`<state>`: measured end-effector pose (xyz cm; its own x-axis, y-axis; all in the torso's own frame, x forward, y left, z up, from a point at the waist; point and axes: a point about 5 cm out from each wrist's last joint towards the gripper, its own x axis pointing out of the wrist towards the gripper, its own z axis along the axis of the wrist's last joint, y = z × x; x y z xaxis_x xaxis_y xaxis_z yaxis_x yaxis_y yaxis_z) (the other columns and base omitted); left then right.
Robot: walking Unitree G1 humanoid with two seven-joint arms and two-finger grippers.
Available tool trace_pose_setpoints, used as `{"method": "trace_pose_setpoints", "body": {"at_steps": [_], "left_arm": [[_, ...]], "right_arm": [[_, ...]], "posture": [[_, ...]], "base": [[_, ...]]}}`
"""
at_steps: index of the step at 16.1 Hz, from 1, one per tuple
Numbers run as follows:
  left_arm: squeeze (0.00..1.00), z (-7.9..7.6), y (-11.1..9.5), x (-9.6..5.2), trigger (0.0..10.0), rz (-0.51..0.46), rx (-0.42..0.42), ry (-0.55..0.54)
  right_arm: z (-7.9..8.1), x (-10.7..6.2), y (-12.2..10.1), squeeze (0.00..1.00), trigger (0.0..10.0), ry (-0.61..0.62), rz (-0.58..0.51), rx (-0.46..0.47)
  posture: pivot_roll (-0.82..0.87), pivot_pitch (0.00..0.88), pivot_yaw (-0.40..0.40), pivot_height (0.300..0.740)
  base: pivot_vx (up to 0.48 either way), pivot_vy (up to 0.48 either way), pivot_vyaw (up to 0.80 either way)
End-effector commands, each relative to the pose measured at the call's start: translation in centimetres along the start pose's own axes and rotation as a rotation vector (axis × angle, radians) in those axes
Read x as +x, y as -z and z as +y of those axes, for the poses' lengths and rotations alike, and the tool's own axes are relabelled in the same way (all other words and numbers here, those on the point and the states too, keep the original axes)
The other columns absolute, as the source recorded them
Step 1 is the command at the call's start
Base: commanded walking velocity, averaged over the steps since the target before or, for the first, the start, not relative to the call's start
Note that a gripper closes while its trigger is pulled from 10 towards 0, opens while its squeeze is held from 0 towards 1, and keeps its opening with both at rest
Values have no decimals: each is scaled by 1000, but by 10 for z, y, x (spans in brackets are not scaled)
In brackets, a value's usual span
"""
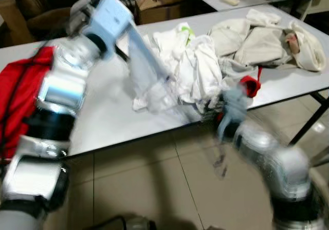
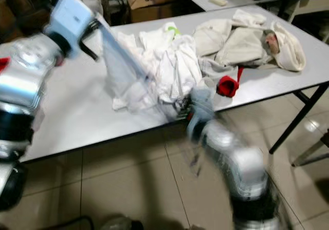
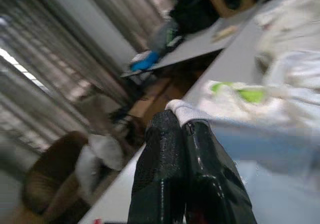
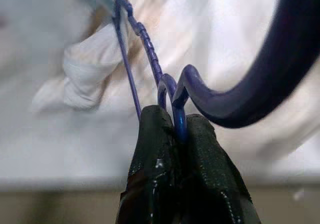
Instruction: Hang hanger
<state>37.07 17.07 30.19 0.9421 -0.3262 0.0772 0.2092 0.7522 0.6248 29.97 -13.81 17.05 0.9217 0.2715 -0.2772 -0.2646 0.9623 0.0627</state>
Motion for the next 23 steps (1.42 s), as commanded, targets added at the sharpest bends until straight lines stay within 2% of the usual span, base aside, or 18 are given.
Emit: {"method": "trace_pose_setpoints", "body": {"at_steps": [1, 2, 3, 4, 5, 6, 8, 9, 11, 12, 14, 17, 18, 20, 21, 22, 23], "left_arm": [[0, 32, -6, -5, 0, -27, 34, -118], [0, 50, -7, -9, 0, -32, 59, -184], [0, 59, -9, -11, 0, -37, 67, -217], [0, 83, -15, -19, 0, -62, 81, -321], [0, 100, -20, -27, 0, -87, 75, -388], [0, 105, -23, -33, 0, -108, 53, -386], [0, 69, -7, -34, 0, -74, 10, -197], [0, 57, -1, -35, 0, -59, -13, -156], [0, 20, 15, -42, 0, -9, -86, -47], [0, 4, 18, -47, 0, 6, -112, -3], [0, -7, 18, -53, 0, 12, -122, 13], [0, -16, 15, -53, 0, 15, -115, 31], [0, -14, 17, -53, 0, 33, -118, -11], [0, -15, 21, -57, 0, 63, -109, -37], [0, -19, 23, -59, 0, 73, -82, -12], [0, -31, 32, -66, 0, 106, -17, 82], [0, -36, 35, -69, 0, 124, -3, 117]], "right_arm": [[-14, 4, -21, 0, 10000, 41, -89, -32], [-18, 7, -39, 0, 10000, 41, -149, -64], [-20, 8, -48, 0, 10000, 41, -183, -79], [-22, 7, -73, 0, 10000, 41, -281, -99], [-21, 4, -93, 0, 10000, 17, -372, -96], [-16, 0, -102, 0, 10000, -28, -416, -86], [-4, -3, -77, 0, 10000, -105, -345, -79], [-2, -4, -66, 0, 10000, -115, -319, -66], [2, -14, -35, 0, 10000, -116, -248, -21], [1, -24, -23, 0, 10000, -120, -219, 39], [-1, -45, -3, 0, 10000, -143, -151, 46], [0, -59, 12, 0, 10000, -214, -81, 4], [5, -73, 19, 0, 10000, -312, -26, -39], [10, -93, 24, 0, 10000, -398, 23, -58], [11, -98, 25, 0, 10000, -425, 37, -72], [13, -108, 26, 0, 10000, -482, 63, -97], [14, -111, 26, 0, 10000, -497, 69, -104]], "posture": [[-45, 0, 66, 740], [-42, 0, 64, 740], [-42, 0, 64, 740], [-38, 0, 61, 740], [-30, 0, 55, 740], [-26, 0, 50, 740], [-22, 0, 45, 740], [-22, 0, 46, 740], [-25, 0, 43, 740], [-24, 0, 40, 740], [-25, 0, 39, 740], [-26, 0, 48, 740], [-24, 0, 51, 740], [-27, 0, 59, 740], [-32, 0, 61, 740], [-37, 0, 62, 740], [-37, 0, 62, 740]], "base": [[0, 0, 0], [0, 0, 0], [0, 0, 0], [0, 0, 0], [0, 0, 0], [0, 0, 0], [0, 0, 0], [0, 0, 0], [0, 0, 0], [0, 0, 0], [0, 0, 0], [0, 0, 0], [0, 0, 0], [0, 0, 0], [0, 0, 0], [0, 0, 0], [0, 0, 0]]}}
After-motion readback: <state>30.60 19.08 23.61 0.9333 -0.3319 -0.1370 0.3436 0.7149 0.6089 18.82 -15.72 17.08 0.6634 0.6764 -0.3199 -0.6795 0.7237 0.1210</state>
